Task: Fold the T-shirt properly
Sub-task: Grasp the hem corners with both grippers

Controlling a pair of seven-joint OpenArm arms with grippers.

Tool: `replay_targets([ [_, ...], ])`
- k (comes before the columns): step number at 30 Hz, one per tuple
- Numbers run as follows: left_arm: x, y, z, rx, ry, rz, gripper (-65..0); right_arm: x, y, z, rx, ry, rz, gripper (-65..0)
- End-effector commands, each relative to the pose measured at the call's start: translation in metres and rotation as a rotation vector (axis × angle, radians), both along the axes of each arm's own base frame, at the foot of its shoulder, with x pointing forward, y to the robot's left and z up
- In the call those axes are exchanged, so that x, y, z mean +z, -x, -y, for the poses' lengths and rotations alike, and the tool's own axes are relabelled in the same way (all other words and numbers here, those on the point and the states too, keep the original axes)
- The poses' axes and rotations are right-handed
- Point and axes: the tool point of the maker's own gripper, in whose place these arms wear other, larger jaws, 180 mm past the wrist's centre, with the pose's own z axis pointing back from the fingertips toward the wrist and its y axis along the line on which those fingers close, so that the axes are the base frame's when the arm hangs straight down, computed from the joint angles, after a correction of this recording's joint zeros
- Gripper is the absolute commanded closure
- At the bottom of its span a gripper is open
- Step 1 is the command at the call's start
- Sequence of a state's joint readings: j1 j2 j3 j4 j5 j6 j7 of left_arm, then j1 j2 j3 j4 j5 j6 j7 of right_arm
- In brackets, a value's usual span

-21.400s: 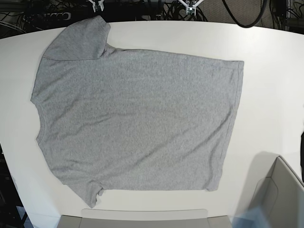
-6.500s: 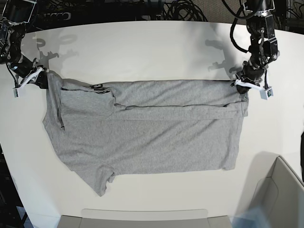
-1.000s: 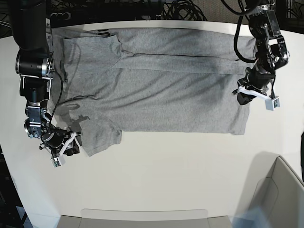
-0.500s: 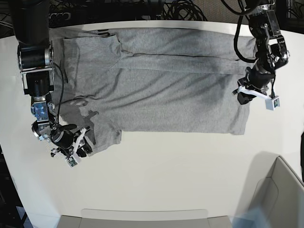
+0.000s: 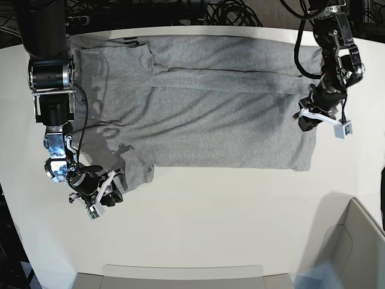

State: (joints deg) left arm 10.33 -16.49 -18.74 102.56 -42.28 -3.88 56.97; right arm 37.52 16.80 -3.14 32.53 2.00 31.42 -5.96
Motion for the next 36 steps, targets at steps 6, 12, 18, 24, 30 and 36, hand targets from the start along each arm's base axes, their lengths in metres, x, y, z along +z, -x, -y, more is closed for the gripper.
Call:
replay_targets([
  [6, 0.011, -0.007, -0.002, -0.003, -0.009, 0.039, -8.9, 0.055, -0.026, 0.039, -0.181, -0.225, 0.036, -21.4],
  [12, 0.011, -0.007, -0.002, -0.003, -0.009, 0.039, -8.9, 0.037, -0.024, 0.067, -0.310, -0.231, -0.023, -25.0],
  [18, 0.011, -0.008, 0.001, -0.009, -0.007, 0.042, -8.9, 0.008, -0.014, 0.079, -0.374, -0.263, -0.081, -25.0],
  [24, 0.007, -0.009, 0.015, -0.049, 0.000, 0.033, -8.9, -0.008, -0.009, 0.061, -0.366, -0.288, -0.122, -25.0],
  [30, 0.009, -0.010, 0.019, -0.061, 0.001, 0.040, -8.9, -0.023, -0.001, 0.051, -0.359, -0.293, -0.156, -25.0],
  [36, 0.010, -0.011, 0.017, -0.057, -0.001, 0.043, -8.9, -0.039, 0.013, 0.057, -0.370, -0.277, -0.189, -25.0],
])
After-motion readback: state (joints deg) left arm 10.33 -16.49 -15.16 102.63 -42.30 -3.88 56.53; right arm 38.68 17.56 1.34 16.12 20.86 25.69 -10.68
